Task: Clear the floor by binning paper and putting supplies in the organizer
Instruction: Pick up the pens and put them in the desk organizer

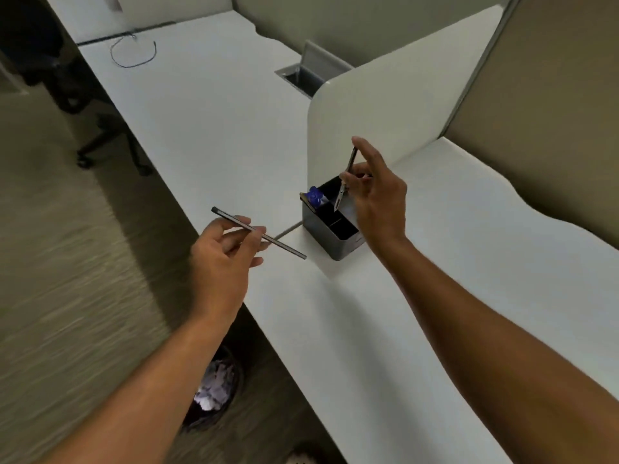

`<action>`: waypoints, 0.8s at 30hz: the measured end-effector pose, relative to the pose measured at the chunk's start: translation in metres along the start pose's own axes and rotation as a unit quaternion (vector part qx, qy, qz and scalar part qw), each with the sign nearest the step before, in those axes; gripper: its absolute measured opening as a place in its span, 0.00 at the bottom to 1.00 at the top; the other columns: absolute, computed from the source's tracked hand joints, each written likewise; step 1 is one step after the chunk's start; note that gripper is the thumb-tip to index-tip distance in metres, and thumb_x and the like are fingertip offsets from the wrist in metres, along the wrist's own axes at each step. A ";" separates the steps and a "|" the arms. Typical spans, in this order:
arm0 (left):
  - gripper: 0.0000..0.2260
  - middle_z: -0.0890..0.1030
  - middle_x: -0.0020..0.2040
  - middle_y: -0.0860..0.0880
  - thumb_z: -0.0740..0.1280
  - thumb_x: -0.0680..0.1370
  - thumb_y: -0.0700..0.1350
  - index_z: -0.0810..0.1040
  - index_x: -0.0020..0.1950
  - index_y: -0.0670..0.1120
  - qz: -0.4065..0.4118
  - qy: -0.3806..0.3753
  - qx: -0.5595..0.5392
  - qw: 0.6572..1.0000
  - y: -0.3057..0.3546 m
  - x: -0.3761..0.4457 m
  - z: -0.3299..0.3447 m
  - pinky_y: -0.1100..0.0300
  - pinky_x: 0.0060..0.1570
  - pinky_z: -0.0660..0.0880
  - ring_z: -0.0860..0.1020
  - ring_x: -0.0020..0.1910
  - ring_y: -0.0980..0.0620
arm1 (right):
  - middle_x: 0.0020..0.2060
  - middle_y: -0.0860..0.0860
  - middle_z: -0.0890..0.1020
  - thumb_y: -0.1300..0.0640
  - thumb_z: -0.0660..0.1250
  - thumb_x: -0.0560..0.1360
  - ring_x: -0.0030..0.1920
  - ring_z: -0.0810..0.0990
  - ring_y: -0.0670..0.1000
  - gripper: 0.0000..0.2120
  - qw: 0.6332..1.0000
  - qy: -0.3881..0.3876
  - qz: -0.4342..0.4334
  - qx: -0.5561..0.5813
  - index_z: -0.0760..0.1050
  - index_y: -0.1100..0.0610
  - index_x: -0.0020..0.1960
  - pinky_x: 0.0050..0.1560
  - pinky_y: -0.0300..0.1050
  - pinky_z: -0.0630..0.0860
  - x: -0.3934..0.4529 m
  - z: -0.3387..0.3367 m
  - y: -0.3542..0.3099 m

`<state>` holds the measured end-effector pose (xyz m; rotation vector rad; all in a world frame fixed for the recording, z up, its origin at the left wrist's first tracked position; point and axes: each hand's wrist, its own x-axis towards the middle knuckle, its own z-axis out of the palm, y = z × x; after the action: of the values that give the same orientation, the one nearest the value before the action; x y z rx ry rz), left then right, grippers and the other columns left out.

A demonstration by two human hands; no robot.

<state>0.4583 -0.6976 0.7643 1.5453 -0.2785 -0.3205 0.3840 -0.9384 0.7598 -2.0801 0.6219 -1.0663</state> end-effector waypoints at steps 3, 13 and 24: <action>0.06 0.89 0.48 0.49 0.74 0.79 0.44 0.81 0.54 0.51 0.014 0.011 0.005 1.000 -0.003 0.003 0.013 0.61 0.40 0.83 0.89 0.46 0.49 | 0.47 0.50 0.84 0.60 0.72 0.80 0.45 0.84 0.48 0.26 0.995 -0.049 -0.047 -0.070 0.71 0.48 0.75 0.53 0.47 0.83 0.004 0.010 0.018; 0.05 0.89 0.49 0.49 0.74 0.79 0.46 0.82 0.54 0.52 0.010 0.004 0.012 1.000 -0.014 0.010 0.024 0.57 0.45 0.85 0.88 0.49 0.49 | 0.59 0.55 0.85 0.60 0.67 0.82 0.58 0.81 0.57 0.19 0.957 -0.247 -0.089 -0.119 0.76 0.55 0.73 0.58 0.55 0.79 -0.013 0.026 0.046; 0.07 0.89 0.48 0.50 0.75 0.79 0.44 0.85 0.56 0.46 0.018 -0.011 0.069 0.997 -0.013 0.012 0.060 0.49 0.51 0.86 0.88 0.48 0.52 | 0.54 0.50 0.85 0.57 0.76 0.76 0.50 0.84 0.47 0.22 0.955 -0.257 -0.151 -0.012 0.78 0.56 0.69 0.53 0.47 0.83 -0.033 0.008 -0.017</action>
<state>0.4468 -0.7574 0.7517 1.6715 -0.3525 -0.2955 0.3741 -0.9027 0.7534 -2.3948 0.0594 -0.6209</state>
